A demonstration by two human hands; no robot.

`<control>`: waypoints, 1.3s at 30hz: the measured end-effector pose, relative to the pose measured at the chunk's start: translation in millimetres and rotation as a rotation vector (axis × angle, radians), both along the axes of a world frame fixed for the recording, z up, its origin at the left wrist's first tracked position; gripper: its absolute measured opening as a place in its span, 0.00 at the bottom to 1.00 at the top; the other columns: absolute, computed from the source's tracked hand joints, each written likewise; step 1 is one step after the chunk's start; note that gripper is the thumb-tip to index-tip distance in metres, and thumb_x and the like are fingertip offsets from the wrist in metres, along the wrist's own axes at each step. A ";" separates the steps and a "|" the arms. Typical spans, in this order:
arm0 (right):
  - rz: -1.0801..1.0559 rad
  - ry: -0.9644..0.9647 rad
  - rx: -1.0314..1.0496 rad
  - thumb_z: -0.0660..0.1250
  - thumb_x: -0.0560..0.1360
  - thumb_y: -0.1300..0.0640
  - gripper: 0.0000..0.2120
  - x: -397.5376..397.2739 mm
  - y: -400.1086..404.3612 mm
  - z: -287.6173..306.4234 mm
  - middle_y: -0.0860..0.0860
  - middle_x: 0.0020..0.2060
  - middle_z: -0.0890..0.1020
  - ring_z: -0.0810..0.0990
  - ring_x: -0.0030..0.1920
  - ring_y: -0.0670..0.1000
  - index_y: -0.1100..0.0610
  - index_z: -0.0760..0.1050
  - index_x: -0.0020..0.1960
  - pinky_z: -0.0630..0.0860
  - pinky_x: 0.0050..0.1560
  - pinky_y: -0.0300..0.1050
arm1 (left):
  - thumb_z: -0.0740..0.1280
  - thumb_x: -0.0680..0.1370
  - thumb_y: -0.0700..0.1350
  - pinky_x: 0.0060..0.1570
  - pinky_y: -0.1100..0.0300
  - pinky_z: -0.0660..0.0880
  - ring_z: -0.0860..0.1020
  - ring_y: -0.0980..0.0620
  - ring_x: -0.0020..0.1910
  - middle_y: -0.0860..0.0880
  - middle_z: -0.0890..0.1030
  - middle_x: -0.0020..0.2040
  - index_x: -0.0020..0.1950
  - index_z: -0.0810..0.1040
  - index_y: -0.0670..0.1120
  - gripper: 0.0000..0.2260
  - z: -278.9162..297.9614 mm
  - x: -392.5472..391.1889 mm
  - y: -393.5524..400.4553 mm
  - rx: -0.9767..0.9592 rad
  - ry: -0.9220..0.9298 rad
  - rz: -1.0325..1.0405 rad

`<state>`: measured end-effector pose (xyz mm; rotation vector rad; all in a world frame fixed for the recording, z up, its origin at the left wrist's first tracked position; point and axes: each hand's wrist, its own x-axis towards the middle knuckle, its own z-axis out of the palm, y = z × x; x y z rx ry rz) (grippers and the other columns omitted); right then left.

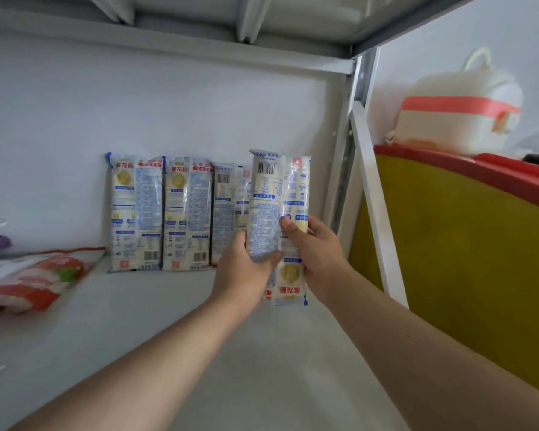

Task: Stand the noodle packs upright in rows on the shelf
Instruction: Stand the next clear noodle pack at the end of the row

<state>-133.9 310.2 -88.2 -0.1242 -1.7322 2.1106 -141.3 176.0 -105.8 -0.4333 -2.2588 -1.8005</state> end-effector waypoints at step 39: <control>-0.252 -0.053 0.023 0.74 0.78 0.57 0.04 -131.9 109.5 -40.8 0.52 0.47 0.89 0.88 0.49 0.55 0.49 0.82 0.47 0.84 0.56 0.62 | 0.71 0.74 0.45 0.76 0.45 0.54 0.47 0.38 0.78 0.42 0.38 0.80 0.81 0.51 0.46 0.41 -63.5 -76.2 120.0 -0.826 0.248 -0.075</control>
